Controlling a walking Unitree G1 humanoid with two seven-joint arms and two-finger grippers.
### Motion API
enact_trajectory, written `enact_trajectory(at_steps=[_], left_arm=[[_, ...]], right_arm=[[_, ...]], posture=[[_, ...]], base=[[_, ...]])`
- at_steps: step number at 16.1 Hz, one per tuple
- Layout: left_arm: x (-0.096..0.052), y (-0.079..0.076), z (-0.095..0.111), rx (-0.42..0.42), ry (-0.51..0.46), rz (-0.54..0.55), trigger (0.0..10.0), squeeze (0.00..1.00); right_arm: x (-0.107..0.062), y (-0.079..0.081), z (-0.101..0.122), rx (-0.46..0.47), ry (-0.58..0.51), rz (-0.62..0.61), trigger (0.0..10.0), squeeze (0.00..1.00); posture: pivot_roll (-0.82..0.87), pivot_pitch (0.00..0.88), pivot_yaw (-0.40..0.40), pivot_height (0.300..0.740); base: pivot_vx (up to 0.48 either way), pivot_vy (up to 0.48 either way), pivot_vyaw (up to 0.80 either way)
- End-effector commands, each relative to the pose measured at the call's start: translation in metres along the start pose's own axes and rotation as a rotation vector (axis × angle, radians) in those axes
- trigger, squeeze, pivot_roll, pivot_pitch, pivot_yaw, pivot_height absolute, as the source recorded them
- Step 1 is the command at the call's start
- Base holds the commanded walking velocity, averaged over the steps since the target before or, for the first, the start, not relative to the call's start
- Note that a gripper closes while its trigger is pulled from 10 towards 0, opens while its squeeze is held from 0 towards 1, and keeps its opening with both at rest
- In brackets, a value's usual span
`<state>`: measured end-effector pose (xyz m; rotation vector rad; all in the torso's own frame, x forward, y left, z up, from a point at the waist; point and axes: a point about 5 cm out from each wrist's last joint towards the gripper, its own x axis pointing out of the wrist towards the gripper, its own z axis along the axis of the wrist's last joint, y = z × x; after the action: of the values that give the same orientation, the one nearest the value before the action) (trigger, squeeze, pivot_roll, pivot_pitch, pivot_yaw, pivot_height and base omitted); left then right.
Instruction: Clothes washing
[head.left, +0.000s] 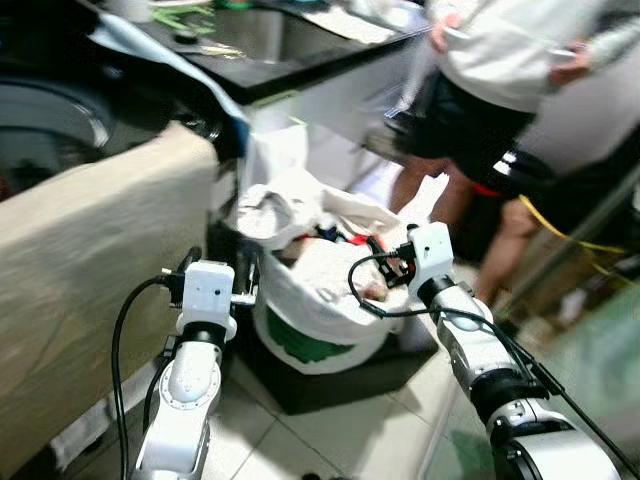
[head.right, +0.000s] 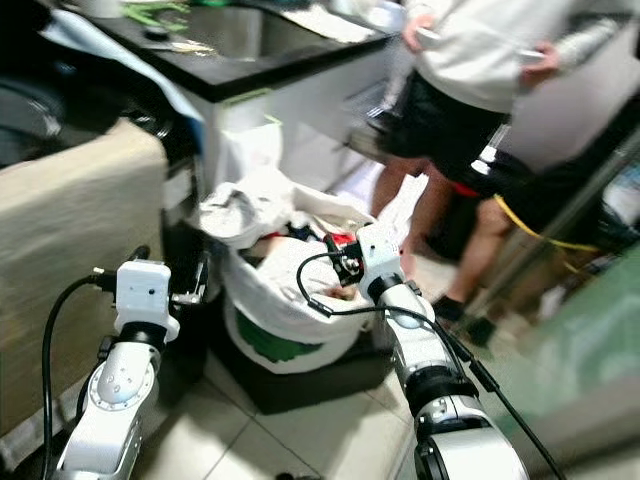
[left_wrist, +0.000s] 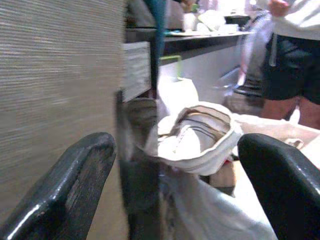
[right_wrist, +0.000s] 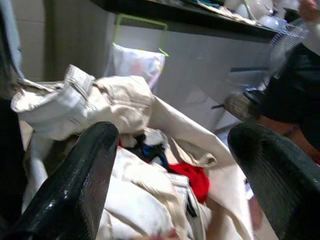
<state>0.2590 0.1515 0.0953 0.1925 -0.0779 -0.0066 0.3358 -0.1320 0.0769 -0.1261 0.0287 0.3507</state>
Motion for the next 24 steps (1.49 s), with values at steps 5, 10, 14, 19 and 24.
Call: enact_trajectory(at_steps=[5,10,14,19,24], left_arm=[[0.001,-0.007,-0.001,0.011,0.009,-0.024,10.0,0.00],[0.002,-0.008,-0.001,0.010,0.009,-0.028,10.0,0.00],[0.003,-0.009,-0.001,0.007,0.011,-0.022,10.0,0.00],[0.005,-0.005,-0.003,0.042,0.019,0.014,10.0,0.00],[0.002,-0.002,-0.006,-0.050,0.034,0.032,10.0,0.00]], right_arm=[[-0.005,-0.007,-0.006,-0.027,0.032,-0.019,10.0,0.00],[-0.005,-0.007,-0.003,-0.046,0.001,-0.018,10.0,0.00],[-0.004,-0.008,-0.006,-0.036,0.037,-0.021,10.0,0.00],[-0.006,-0.005,-0.004,-0.082,0.008,-0.015,10.0,0.00],[-0.006,-0.019,0.001,-0.009,-0.024,-0.118,10.0,0.00]], posture=[[0.14,0.000,-0.149,0.740],[0.14,0.000,-0.153,0.740],[0.14,0.000,-0.153,0.740],[0.14,0.000,-0.153,0.740],[0.14,0.000,-0.154,0.740]], base=[[0.000,0.000,-0.48],[0.000,0.000,-0.48],[0.000,0.000,-0.40],[0.000,0.000,-0.48],[0.000,0.000,0.00]])
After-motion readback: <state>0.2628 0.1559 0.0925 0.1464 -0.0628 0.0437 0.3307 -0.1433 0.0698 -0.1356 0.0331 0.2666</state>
